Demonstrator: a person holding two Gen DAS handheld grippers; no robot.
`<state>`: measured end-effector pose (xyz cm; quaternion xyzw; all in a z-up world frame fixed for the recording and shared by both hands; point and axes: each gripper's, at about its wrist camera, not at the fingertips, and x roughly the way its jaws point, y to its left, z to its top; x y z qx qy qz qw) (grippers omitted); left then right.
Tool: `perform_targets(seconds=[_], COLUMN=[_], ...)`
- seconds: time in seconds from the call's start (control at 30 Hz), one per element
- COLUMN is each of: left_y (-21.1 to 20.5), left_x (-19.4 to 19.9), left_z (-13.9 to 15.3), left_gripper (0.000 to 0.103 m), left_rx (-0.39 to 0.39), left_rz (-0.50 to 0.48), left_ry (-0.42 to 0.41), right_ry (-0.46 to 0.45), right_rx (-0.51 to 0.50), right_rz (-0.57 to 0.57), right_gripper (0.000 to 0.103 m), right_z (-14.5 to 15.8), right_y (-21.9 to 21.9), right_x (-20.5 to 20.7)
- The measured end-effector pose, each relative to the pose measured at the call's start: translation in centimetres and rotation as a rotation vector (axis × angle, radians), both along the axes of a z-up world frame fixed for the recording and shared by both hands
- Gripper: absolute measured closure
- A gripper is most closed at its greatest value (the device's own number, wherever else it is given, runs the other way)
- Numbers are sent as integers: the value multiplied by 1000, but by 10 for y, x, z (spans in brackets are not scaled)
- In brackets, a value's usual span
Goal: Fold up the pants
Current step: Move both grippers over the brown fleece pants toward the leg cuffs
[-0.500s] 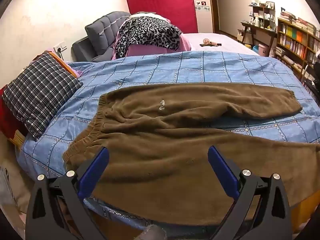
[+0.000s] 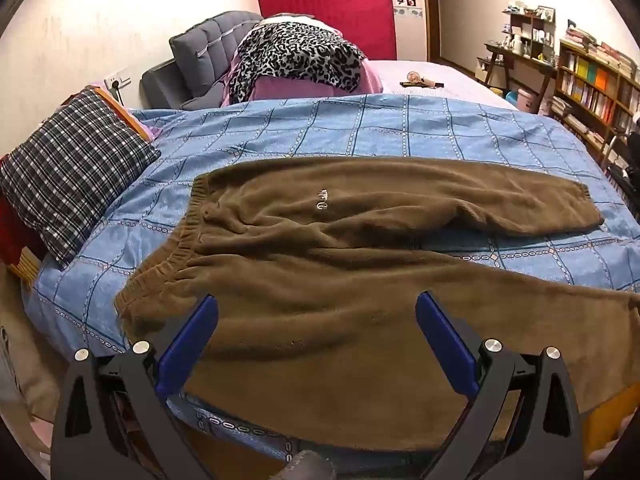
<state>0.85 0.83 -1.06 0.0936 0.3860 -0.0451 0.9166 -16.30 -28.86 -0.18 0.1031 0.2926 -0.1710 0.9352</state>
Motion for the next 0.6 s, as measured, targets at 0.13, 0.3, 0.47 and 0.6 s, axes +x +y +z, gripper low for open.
perform_targets(seconds=[0.13,0.3,0.47,0.6], left_y=[2,2,-1,-1], left_x=[3,5,6,7], left_z=[-4,-7,-10,-11], left_gripper=[5,5,5,5], left_rx=[-6,-2,6,6], left_rz=[7,10,8,9], left_ry=[21,30,39,38], right_ry=[1,-2,-7,-4], right_rx=[5,8,15,18], right_rz=[-9,-11,-6,-3], right_gripper=[3,3,3,3], right_z=[-3,-3,-4,-6], right_y=[-4,-5,-6,-7], right_x=[0,0,0,1])
